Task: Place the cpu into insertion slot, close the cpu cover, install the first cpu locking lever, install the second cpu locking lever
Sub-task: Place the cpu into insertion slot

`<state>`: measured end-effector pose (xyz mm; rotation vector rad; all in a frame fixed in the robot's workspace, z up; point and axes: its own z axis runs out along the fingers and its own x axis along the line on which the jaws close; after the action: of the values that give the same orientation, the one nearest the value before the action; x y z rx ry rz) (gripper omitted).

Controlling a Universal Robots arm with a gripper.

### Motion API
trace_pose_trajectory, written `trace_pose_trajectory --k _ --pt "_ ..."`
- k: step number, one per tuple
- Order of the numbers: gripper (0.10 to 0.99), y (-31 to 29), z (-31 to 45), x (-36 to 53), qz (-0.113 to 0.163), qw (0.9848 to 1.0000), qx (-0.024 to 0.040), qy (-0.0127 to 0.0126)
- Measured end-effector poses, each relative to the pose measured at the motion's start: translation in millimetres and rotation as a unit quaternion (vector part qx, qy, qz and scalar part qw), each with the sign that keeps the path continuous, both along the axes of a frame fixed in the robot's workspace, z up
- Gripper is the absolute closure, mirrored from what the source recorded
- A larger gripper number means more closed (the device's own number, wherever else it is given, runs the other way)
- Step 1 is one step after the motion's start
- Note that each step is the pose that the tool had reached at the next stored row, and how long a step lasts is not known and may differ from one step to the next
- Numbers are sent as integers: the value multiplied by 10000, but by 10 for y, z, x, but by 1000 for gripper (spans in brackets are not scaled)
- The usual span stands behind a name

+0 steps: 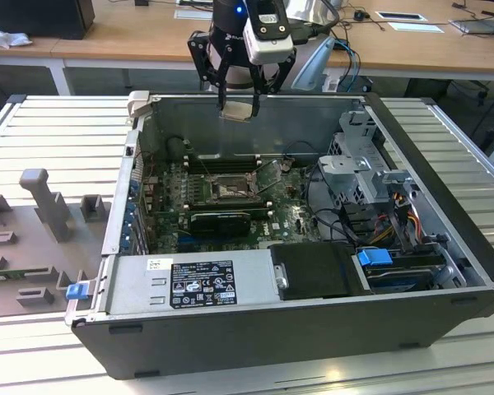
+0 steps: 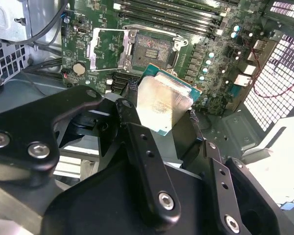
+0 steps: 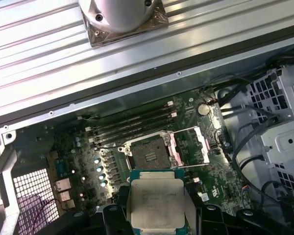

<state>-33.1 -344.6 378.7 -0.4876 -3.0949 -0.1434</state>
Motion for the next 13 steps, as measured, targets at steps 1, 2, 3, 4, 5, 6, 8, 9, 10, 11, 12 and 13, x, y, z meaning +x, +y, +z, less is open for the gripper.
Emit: trace_pose_trajectory --k 1,2,3,4,5,6,8,9,10,11,12,13 --pt "561 0 0 0 -12 10000 0 0" --pt "561 0 0 0 -34 10000 0 0" --pt "561 0 0 0 -67 10000 0 0" --pt "561 0 0 0 -82 10000 0 0" --pt "561 0 0 0 -94 10000 0 0" --pt "561 0 0 0 -113 9999 0 0" --pt "561 0 0 0 -146 9999 0 0" --pt "561 0 0 0 -157 9999 0 0" --pt "561 0 0 0 -173 9999 0 0" --pt "561 0 0 0 -184 9998 0 0" --pt "561 0 0 0 -203 9998 0 0" --pt "561 0 -1 0 -232 9997 0 0"
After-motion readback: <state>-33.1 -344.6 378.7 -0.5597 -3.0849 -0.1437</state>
